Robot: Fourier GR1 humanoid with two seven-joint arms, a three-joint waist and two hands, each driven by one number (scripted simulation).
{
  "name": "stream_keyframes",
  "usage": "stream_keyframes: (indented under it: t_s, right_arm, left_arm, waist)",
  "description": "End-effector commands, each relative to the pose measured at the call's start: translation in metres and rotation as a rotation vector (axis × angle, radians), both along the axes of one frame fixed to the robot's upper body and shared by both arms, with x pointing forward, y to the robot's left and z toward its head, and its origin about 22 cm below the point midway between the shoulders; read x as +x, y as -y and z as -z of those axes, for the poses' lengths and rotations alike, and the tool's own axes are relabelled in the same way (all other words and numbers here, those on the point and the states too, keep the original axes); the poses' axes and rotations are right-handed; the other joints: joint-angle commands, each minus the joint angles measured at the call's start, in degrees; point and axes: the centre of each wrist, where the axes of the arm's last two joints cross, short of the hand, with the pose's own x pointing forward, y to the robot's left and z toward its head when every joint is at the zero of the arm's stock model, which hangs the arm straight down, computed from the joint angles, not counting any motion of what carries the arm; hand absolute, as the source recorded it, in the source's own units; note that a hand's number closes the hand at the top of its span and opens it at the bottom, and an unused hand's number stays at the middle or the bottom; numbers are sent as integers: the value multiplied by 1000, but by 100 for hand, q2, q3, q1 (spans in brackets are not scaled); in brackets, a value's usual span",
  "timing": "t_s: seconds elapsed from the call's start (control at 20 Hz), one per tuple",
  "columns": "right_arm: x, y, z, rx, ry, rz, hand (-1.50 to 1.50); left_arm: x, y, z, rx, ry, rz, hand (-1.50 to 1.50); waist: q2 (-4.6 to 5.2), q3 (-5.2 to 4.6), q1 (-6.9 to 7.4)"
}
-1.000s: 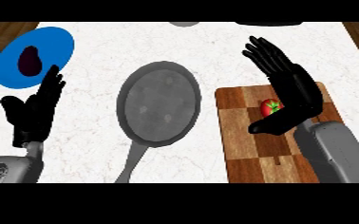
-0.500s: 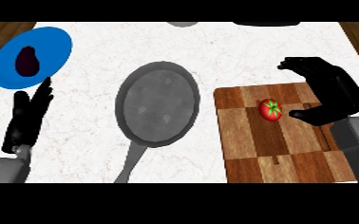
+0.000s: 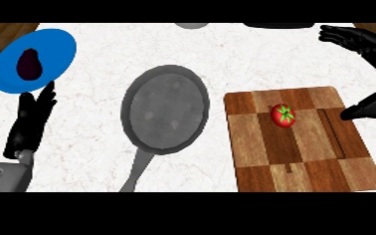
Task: Pick the tomato from the cutting board and place it in the pan
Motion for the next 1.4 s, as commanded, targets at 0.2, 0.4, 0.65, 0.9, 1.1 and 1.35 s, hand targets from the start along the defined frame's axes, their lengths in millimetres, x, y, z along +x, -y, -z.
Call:
stream_keyframes:
  t_s: [0.2, 0.4, 0.65, 0.9, 1.1, 1.35]
  right_arm:
    - [4, -51, -52, -547, 120, -120, -150]
    - [-11, -74, -53, -744, 146, -155, -150]
    - [-17, -104, -32, -870, 166, -168, -150]
    - [-24, -102, 3, -949, 119, -193, -150]
    - [-24, -108, 13, -962, 128, -164, -150]
    - [-33, -93, 39, -1046, 154, -133, -150]
  left_arm:
    - [8, 0, 3, 17, -2, 2, 0]
    - [-6, -12, 10, 14, -9, -18, 0]
    - [-6, -11, 6, 0, 9, -20, 0]
    - [-15, -15, 4, -1, -10, -7, 0]
    - [-3, 6, -10, 6, 0, -16, 0]
    - [4, -3, -9, 19, 8, -26, 0]
  waist:
    - [14, -9, 22]
    - [-42, -11, -74]
    - [-31, -6, -70]
    - [-24, -3, -58]
    - [-25, -1, -61]
    - [-21, 0, -77]
